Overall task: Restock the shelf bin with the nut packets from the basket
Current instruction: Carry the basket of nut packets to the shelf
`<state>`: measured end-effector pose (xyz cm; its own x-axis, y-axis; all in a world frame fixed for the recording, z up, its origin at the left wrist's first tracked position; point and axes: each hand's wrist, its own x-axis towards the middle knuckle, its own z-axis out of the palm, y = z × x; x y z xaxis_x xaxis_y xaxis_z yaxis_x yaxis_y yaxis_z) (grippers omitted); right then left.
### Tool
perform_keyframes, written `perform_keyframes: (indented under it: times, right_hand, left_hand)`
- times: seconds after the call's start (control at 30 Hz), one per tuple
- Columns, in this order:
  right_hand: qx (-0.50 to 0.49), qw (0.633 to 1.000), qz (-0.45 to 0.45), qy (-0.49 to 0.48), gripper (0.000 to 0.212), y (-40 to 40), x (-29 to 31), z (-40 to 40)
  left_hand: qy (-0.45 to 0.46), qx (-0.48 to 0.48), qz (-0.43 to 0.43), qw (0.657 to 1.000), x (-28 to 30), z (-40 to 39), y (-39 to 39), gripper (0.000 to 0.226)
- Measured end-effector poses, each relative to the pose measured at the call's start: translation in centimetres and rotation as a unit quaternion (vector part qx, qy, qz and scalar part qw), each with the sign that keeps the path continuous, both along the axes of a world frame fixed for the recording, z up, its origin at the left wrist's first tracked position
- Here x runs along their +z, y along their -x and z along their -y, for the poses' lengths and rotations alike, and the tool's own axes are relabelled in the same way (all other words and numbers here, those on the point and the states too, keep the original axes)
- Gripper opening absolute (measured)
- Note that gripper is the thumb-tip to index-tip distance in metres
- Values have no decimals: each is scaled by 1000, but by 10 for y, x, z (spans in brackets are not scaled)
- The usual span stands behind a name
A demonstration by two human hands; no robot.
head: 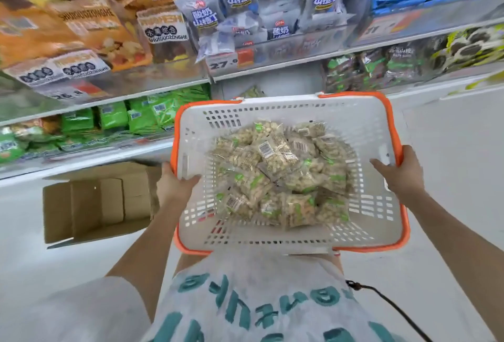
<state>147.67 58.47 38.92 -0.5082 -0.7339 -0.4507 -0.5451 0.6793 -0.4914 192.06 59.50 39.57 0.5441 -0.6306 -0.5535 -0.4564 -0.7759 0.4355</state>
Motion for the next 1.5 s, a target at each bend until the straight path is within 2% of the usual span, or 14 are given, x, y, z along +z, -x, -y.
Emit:
perform_keyframes:
  times: [0.13,0.2,0.3,0.5,0.67,0.8,1.03,1.2,1.5]
  right_hand:
    - [32,999,-17,-11,38,-4,-18,13]
    - [49,998,-23,-36,41,-2,-45,31]
    - [61,995,-4,-84,43,-3,-55,36]
    - [43,990,18,-131,45,-13,-138,39]
    - [52,998,-24,-27,40,-12,-192,47]
    - [69,997,-18,-13,39,-1,-213,52]
    - [57,998,-13,-34,38,-2,-218,20]
    - [58,997,-25,-41,38,-5,-213,-2]
    - [74,996,-14,-40,37,-4,-209,2]
  left_hand:
    - [-4,11,-7,1000,-30,-4,-3,51]
    - [-14,31,-18,999,-59,-5,-2,50]
    - [-10,37,-33,999,-69,-12,2,45]
    - [-23,47,-17,998,-142,-14,2,47]
    - [-12,111,11,994,-199,-44,18,40]
    - [1,162,-1,987,-228,-61,36,40]
    - [-12,144,21,989,-225,-80,32,36]
    - [-21,135,45,990,-211,-94,24,42]
    - [-16,140,41,989,-201,-100,26,40]
